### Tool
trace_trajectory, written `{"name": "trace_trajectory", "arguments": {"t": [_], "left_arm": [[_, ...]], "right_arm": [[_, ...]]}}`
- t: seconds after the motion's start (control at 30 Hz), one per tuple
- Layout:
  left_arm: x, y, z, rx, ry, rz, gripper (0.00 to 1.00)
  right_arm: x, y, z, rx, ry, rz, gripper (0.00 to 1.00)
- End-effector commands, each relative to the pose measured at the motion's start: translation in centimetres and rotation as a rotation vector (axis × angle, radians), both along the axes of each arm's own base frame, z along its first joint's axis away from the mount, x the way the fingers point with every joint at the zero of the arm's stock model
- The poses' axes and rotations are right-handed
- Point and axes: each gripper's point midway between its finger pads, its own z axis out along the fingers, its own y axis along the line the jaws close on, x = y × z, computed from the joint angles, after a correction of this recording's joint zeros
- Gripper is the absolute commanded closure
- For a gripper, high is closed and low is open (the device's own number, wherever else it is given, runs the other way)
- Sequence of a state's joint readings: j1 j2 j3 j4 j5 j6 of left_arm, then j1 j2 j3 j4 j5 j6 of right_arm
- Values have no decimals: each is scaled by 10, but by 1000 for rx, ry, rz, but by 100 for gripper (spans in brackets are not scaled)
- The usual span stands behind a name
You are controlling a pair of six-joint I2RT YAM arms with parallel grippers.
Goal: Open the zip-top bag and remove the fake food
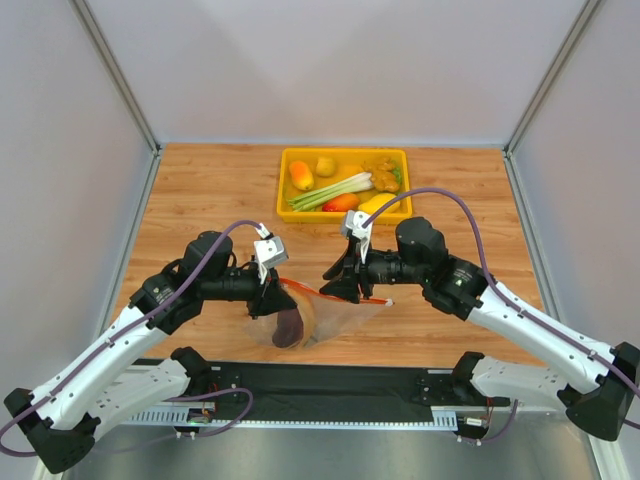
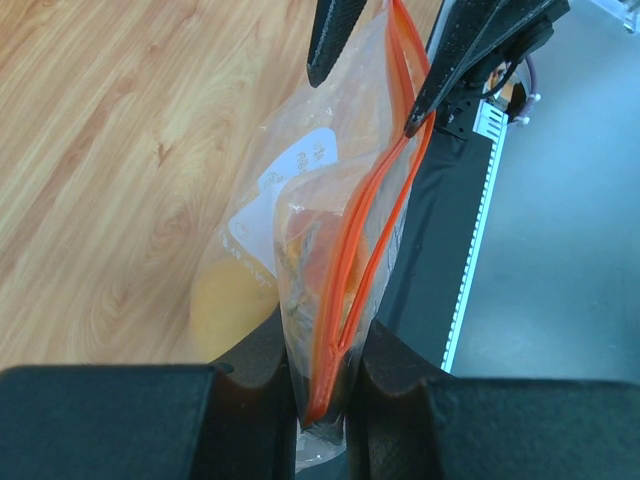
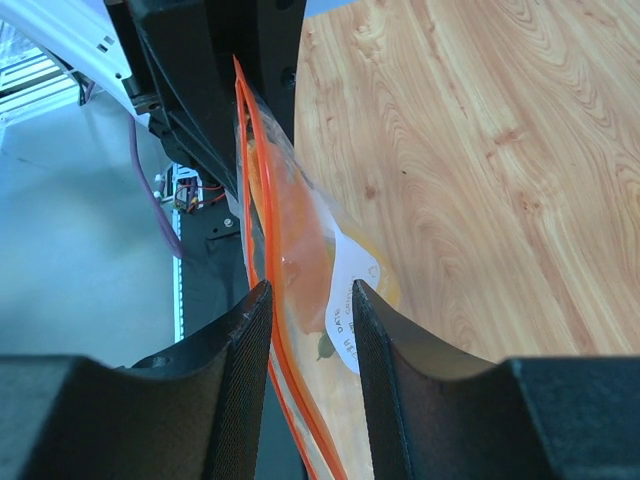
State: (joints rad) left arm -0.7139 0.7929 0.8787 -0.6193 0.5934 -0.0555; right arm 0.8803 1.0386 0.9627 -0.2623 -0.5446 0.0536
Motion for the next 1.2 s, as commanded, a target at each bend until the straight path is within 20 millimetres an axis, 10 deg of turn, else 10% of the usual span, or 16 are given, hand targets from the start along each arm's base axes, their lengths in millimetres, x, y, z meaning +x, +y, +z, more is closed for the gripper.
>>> {"name": "trace_trajectory", "arguments": {"t": [0.0, 1.17], "left_arm": [[1, -4, 15, -37, -48, -20, 88], [5, -4, 9, -11, -34, -7, 87]], "right_arm": [[-4, 3, 15, 55, -24, 34, 60], [-14, 18, -2, 41, 43, 107, 55]]}}
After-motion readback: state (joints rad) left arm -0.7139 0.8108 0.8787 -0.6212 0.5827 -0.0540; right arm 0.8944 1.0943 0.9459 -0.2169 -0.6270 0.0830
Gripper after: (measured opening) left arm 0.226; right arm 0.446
